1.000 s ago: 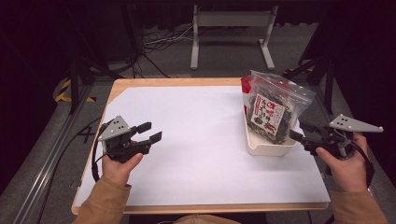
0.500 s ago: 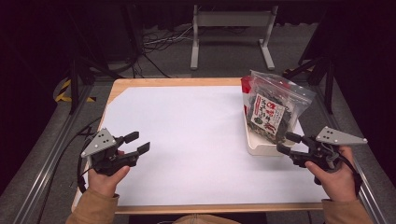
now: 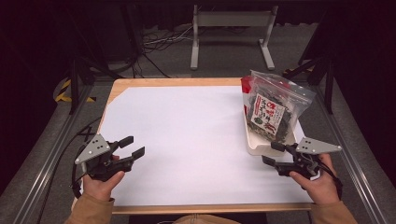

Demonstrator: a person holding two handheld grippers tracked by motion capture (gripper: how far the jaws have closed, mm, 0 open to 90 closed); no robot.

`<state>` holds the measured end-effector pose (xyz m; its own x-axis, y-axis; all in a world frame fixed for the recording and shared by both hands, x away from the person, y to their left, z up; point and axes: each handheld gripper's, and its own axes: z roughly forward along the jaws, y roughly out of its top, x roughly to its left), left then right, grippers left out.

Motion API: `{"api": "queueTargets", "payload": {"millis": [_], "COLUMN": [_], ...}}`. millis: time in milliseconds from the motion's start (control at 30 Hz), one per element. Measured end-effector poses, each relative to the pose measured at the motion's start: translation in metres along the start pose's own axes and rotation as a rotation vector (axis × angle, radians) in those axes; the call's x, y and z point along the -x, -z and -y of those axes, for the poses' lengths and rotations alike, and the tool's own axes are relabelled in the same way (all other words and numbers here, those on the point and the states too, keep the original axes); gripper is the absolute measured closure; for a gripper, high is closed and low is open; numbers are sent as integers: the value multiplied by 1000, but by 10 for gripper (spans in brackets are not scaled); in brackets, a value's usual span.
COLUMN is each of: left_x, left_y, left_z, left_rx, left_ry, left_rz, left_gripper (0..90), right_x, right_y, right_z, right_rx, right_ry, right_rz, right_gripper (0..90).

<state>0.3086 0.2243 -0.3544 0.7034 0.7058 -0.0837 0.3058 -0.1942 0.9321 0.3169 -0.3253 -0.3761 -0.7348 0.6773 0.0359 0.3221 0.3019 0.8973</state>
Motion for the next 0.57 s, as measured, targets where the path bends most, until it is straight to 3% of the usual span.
{"api": "queueTargets", "payload": {"millis": [200,567], "left_x": [-1,-3], "left_y": [0,0], "left_z": [4,6], "left_rx": [-5,-4], "left_ry": [1,6], "left_rz": [-2,-4], "left_gripper": [421,410], "right_x": [-3,-4], "right_y": [-13,-13], "right_z": [7,7], "right_rx": [-38,-6], "right_ry": [14,13], "right_rz": [-5,-5], "right_gripper": [343,324]}}
